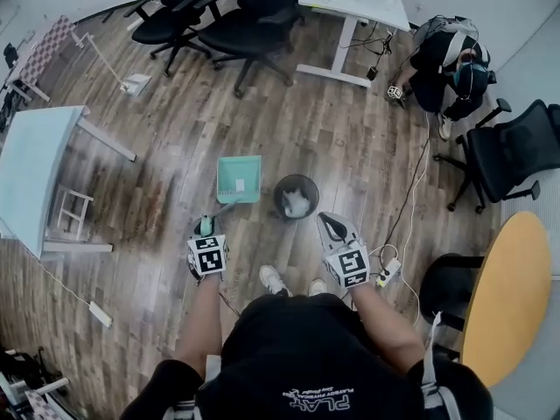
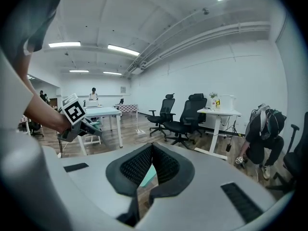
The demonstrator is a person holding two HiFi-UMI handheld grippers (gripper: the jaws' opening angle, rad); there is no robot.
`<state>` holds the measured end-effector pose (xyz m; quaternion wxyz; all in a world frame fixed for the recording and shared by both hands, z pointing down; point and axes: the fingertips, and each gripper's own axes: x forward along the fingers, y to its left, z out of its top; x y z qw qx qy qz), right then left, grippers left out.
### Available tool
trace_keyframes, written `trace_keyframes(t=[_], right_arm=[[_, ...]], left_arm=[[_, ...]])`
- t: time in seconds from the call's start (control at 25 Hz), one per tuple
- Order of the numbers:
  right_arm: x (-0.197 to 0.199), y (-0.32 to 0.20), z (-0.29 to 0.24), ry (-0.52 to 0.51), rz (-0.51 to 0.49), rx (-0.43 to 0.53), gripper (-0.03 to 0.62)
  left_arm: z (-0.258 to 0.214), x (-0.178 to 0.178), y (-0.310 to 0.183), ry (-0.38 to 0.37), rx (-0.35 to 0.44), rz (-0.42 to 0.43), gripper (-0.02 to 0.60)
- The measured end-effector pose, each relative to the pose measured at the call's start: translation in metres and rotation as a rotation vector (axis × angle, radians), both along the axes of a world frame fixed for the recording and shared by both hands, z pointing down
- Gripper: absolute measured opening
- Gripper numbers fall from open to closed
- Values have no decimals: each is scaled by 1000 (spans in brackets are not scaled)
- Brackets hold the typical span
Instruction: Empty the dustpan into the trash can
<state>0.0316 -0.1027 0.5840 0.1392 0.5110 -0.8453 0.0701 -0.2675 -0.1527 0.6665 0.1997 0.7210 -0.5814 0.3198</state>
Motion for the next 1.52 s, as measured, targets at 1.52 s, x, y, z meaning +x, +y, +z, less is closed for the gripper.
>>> trace_keyframes(t=[1.52], right_arm=[[-1,-90,95,-18,-39,-201,25]], left_arm=[[163,32,-77,-8,-279,-33,101]])
